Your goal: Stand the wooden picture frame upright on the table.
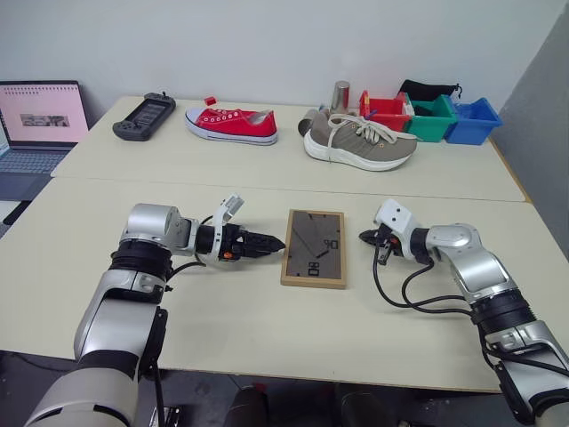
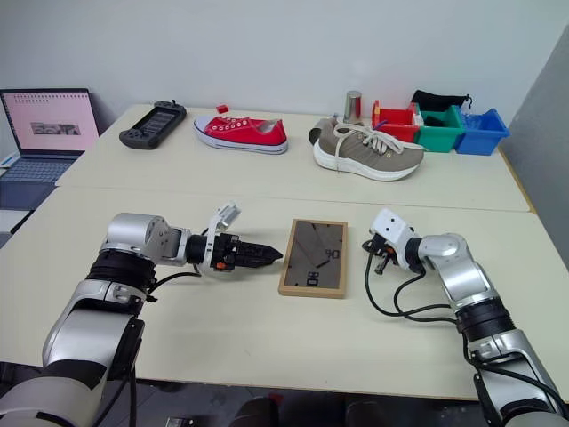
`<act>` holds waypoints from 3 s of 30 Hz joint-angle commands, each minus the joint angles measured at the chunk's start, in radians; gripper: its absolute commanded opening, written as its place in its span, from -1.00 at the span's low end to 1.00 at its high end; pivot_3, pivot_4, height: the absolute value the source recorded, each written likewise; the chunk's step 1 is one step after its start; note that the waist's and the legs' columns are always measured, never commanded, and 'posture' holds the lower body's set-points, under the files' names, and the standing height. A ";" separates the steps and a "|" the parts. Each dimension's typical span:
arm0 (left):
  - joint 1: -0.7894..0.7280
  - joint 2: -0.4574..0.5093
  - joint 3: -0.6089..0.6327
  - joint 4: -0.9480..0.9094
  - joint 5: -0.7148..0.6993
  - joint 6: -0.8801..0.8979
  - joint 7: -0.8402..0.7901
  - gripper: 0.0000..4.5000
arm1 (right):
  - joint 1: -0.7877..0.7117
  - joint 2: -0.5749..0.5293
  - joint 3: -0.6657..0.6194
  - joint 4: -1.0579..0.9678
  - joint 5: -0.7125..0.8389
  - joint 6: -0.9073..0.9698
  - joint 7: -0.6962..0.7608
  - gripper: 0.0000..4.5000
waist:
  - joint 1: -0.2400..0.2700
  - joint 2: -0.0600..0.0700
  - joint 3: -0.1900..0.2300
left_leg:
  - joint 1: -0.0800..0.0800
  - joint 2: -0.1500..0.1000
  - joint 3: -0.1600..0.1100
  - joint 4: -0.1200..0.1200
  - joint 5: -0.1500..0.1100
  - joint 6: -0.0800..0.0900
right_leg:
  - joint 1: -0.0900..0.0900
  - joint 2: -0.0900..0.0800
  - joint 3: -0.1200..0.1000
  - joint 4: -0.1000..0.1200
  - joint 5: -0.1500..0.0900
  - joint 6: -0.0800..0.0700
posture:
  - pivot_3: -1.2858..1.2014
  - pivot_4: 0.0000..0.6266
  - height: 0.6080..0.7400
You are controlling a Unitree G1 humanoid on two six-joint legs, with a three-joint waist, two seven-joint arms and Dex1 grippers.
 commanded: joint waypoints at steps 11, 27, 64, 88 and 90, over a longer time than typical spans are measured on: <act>-0.019 -0.017 -0.055 0.079 -0.017 -0.047 -0.093 0.98 | 0.003 0.048 0.014 -0.064 -0.007 0.024 -0.011 -1.00 | 0.000 0.000 0.000 | 0.000 0.000 0.000 0.000 0.000 0.000 | 0.000 0.000 0.000 0.000 0.000 0.000 | 0.03 -0.52 1.00; -0.029 -0.110 -0.090 0.084 -0.013 -0.082 -0.166 0.98 | -0.080 0.183 0.040 0.042 -0.056 0.003 -0.101 -1.00 | 0.000 0.000 0.000 | 0.000 0.000 0.000 0.000 0.000 0.000 | 0.001 0.000 0.000 0.000 0.000 0.000 | 0.03 -0.52 1.00; 0.081 -0.143 0.033 -0.127 -0.111 0.016 0.067 0.98 | 0.098 -0.001 0.033 -0.320 0.026 0.247 0.063 -1.00 | 0.009 0.000 0.000 | 0.000 -0.001 -0.001 0.000 0.000 0.000 | 0.001 0.000 0.000 0.000 0.000 0.000 | 0.03 -0.52 1.00; 0.066 -0.145 0.032 -0.110 -0.118 -0.016 0.079 1.00 | 0.196 -0.133 0.038 -0.512 0.119 0.384 0.110 -0.44 | 0.011 0.000 0.000 | 0.000 -0.001 -0.001 0.000 0.000 0.000 | 0.001 0.000 0.000 -0.002 0.000 0.000 | 0.03 -0.52 1.00; 0.069 -0.143 0.031 -0.114 -0.118 -0.015 0.079 1.00 | 0.198 -0.137 0.037 -0.518 0.126 0.400 0.109 -0.30 | 0.010 0.000 0.000 | 0.000 -0.001 -0.001 0.000 0.000 0.000 | 0.001 0.000 0.000 -0.002 0.000 0.000 | 0.03 -0.52 1.00</act>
